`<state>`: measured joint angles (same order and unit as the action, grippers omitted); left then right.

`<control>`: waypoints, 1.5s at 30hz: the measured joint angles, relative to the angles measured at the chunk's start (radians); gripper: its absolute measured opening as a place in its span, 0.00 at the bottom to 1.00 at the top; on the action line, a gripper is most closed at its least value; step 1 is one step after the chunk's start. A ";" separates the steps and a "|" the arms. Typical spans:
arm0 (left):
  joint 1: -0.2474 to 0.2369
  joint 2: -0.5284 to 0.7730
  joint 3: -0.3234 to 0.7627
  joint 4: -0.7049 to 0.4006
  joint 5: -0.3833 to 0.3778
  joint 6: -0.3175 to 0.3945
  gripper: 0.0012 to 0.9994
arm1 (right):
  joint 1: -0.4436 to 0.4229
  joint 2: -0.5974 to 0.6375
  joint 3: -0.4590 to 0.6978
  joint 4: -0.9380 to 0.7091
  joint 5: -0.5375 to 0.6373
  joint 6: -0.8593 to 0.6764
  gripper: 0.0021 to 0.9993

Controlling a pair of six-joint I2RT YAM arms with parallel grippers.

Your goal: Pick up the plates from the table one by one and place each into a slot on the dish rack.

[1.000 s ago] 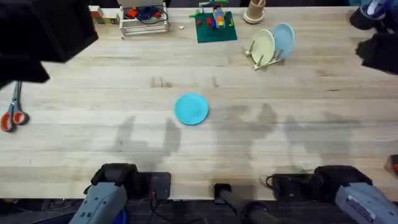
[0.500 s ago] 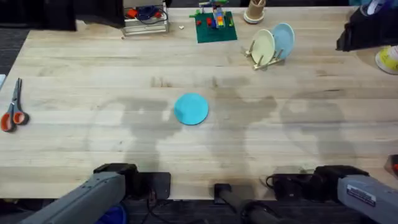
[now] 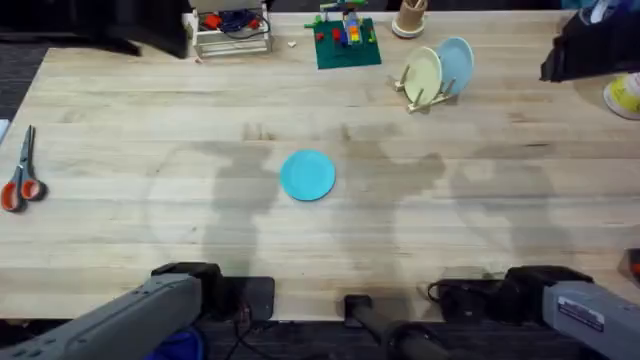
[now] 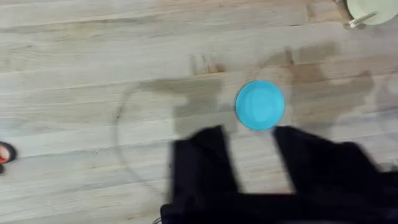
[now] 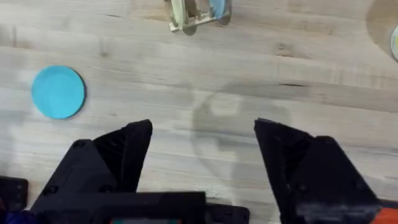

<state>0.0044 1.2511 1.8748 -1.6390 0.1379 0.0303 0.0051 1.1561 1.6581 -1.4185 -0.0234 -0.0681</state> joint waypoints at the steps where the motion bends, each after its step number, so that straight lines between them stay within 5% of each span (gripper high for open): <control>1: 0.000 0.000 0.000 -0.001 0.000 0.000 0.24 | 0.000 0.000 0.000 0.000 0.000 0.000 0.99; 2: 0.000 0.000 0.001 -0.008 0.000 0.002 0.10 | 0.000 0.000 0.000 0.000 0.000 0.000 0.99; 3: 0.000 0.000 0.002 -0.020 0.001 0.002 0.06 | 0.000 0.000 0.000 0.000 0.000 0.000 0.99; 13: 0.008 0.004 0.003 -0.039 0.176 0.060 0.04 | 0.000 0.000 0.000 0.000 0.000 0.000 0.99; 20: 0.091 0.052 -0.021 -0.035 0.392 0.152 0.04 | 0.000 0.000 0.000 0.000 0.000 0.000 0.99; 30: 0.222 0.057 -0.291 0.021 0.685 0.288 0.04 | 0.000 0.000 0.000 0.000 0.000 0.000 0.99; 45: 0.234 0.058 -0.852 0.349 1.022 0.393 0.04 | 0.000 0.000 0.000 0.000 0.000 0.000 0.99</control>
<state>0.2383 1.3094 1.0223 -1.2899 1.1595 0.4232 0.0051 1.1561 1.6581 -1.4189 -0.0232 -0.0684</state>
